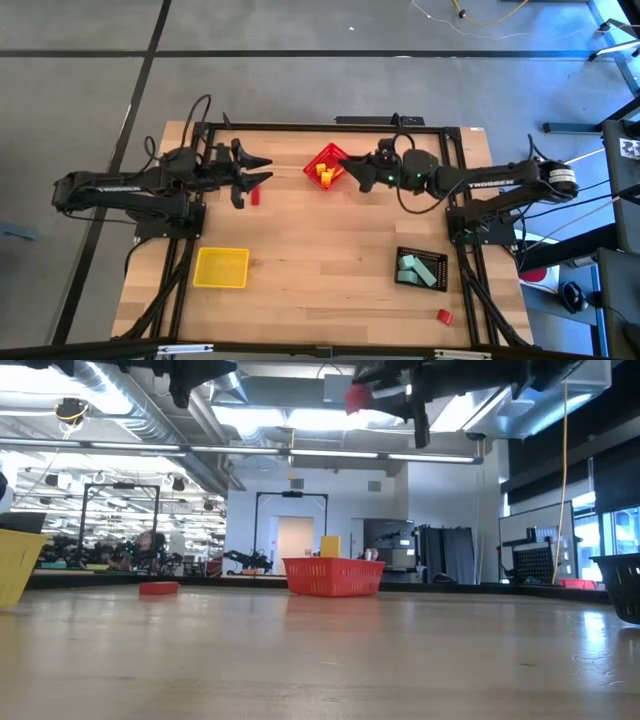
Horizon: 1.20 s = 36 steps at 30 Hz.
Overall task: Sort & place blocks by color
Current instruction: Put the top right red block into the yellow bin
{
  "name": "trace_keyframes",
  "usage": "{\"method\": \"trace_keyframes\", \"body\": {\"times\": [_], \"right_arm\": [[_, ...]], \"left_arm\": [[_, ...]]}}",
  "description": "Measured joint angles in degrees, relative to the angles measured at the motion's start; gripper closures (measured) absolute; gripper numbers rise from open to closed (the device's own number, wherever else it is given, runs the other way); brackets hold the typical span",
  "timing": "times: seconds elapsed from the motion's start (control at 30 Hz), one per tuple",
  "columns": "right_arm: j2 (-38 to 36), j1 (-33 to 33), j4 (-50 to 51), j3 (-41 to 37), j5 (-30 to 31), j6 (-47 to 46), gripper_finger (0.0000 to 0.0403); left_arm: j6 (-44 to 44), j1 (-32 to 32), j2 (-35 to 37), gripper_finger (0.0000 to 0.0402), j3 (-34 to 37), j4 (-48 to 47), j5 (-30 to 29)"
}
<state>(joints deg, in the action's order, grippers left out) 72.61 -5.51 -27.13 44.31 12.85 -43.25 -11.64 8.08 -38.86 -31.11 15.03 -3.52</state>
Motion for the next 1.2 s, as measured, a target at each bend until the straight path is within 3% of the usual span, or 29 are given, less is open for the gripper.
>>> {"method": "trace_keyframes", "body": {"times": [0.23, 0.47, 0.63, 0.77, 1.2], "right_arm": [[3.0, 2.0, -11.0, 0.6, 0.1, 5.2, 0.0272], [9.0, 2.3, -10.6, 7.7, -12.4, 11.3, 0.0272], [12.4, 2.5, -1.9, 13.1, -18.6, 14.0, 0.0272], [13.0, 3.0, 2.1, 15.2, -18.7, 16.3, 0.0272], [13.0, 4.0, 1.2, 15.3, -18.7, 16.6, 0.0272]], "left_arm": [[-8.4, 0.0, -6.4, 0.0233, 0.0, 5.7, 2.7], [-13.6, -0.6, -19.4, 0.0233, -3.5, 12.6, 7.9], [-13.6, -1.7, -25.4, 0.0230, -7.6, 12.9, 12.0], [-14.1, -2.6, -27.7, 0.0229, -9.9, 12.8, 13.3], [-18.1, -3.2, -30.2, 0.0223, -11.1, 13.2, 12.3]]}}
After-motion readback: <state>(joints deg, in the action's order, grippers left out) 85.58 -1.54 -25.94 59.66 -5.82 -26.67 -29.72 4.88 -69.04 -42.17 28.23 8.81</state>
